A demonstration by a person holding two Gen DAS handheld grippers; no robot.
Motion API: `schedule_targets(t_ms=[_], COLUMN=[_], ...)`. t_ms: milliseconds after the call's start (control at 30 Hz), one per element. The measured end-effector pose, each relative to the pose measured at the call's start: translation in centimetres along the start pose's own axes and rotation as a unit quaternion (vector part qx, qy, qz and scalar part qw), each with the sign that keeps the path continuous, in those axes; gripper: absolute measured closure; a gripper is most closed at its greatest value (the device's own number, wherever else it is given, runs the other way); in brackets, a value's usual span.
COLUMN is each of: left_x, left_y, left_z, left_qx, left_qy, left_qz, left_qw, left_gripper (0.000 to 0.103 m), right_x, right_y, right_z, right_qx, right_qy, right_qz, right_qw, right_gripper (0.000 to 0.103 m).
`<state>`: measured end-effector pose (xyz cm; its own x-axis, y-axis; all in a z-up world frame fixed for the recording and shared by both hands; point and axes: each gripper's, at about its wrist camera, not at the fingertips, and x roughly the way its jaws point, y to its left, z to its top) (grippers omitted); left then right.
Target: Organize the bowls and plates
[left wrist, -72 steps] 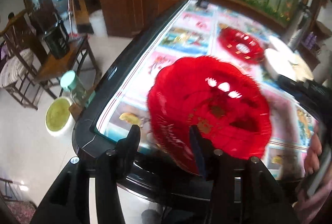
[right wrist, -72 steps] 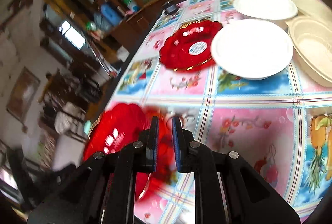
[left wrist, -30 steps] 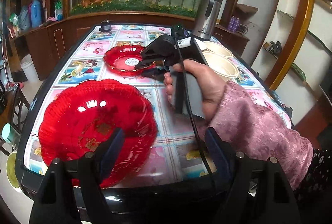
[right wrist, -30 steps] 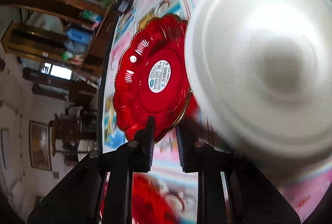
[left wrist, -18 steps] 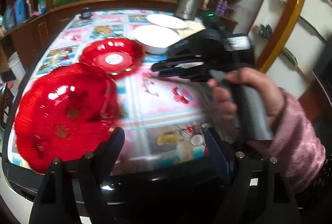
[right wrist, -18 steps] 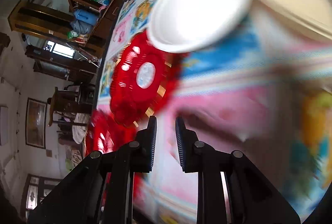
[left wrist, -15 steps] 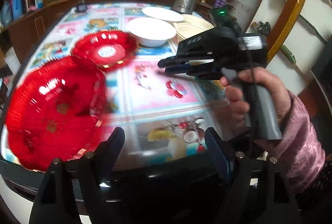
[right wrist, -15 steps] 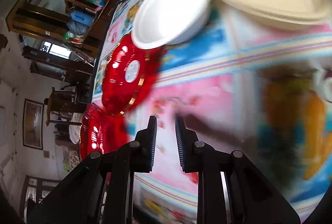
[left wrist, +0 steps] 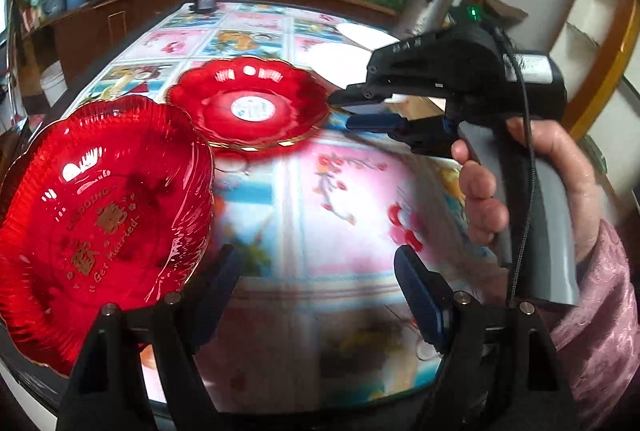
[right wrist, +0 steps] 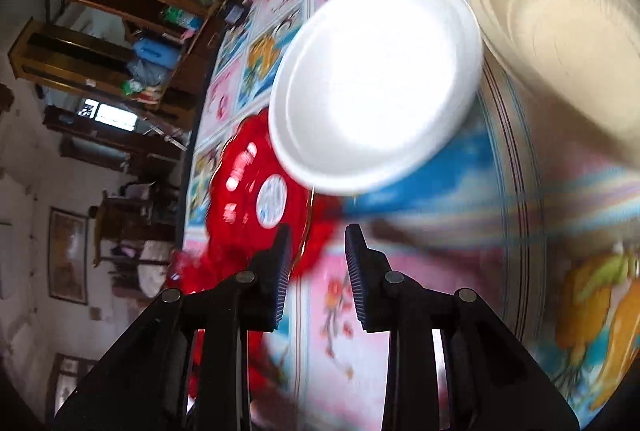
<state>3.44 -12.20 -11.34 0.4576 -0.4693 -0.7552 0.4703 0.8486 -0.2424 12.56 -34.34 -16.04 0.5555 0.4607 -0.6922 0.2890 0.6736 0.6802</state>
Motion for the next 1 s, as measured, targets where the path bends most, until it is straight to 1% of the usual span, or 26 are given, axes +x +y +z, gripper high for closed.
schedule_targets(t_ms=[67, 167, 233, 333, 367, 400, 433, 467, 567, 733, 800, 1000], left_x=[-0.3, -0.7, -1.0, -1.7, -1.8, -1.8, -2.0, -2.2, -2.5, -2.6, -2.7, -2.3], left_y=[1.2, 2.8, 3.7, 4.6, 4.7, 4.8, 4.8, 4.5, 3.9, 3.5, 3.3, 2.7], left_z=[0.3, 0.7, 0.9, 0.9, 0.9, 0.9, 0.9, 0.8, 0.8, 0.6, 0.5, 1.0], left_qx=[-0.018, -0.035, -0.043, -0.059, -0.062, -0.064, -0.065, -0.064, -0.059, -0.069, -0.078, -0.097], left_qy=[-0.001, -0.002, -0.007, -0.01, -0.007, -0.006, -0.008, -0.011, -0.014, -0.003, 0.002, 0.005], left_qz=[-0.001, 0.01, 0.015, 0.013, 0.014, 0.014, 0.014, 0.015, 0.024, 0.012, 0.004, -0.003], left_qw=[0.9998, 0.9993, 0.9989, 0.9981, 0.9979, 0.9978, 0.9978, 0.9978, 0.9979, 0.9976, 0.997, 0.9952], left_gripper=[0.024, 0.024, 0.024, 0.024, 0.024, 0.024, 0.024, 0.024, 0.024, 0.024, 0.024, 0.024], right_x=[0.5, 1.3, 2.1, 3.2, 3.4, 3.5, 3.6, 3.7, 3.1, 1.2, -0.6, -5.9], right_y=[0.3, 1.0, 1.6, 2.7, 3.0, 3.0, 2.9, 2.7, 2.3, 0.9, -0.2, -4.1], right_z=[0.6, 1.2, 1.5, 1.5, 1.4, 1.4, 1.3, 1.1, 0.5, -1.1, -2.4, -5.2], right_qx=[0.006, 0.001, -0.008, -0.03, -0.035, -0.035, -0.035, -0.036, -0.047, -0.063, -0.072, -0.083], right_qy=[-0.007, -0.019, -0.015, -0.011, -0.013, -0.012, -0.007, -0.001, 0.003, 0.03, 0.037, 0.031], right_qz=[-0.007, -0.016, -0.032, -0.032, -0.041, -0.044, -0.044, -0.043, -0.049, -0.044, -0.047, -0.06], right_qw=[1.0, 1.0, 0.999, 0.999, 0.998, 0.998, 0.998, 0.998, 0.998, 0.997, 0.996, 0.994], right_gripper=[0.076, 0.076, 0.076, 0.076, 0.08, 0.087, 0.09, 0.096, 0.097, 0.097, 0.097, 0.097])
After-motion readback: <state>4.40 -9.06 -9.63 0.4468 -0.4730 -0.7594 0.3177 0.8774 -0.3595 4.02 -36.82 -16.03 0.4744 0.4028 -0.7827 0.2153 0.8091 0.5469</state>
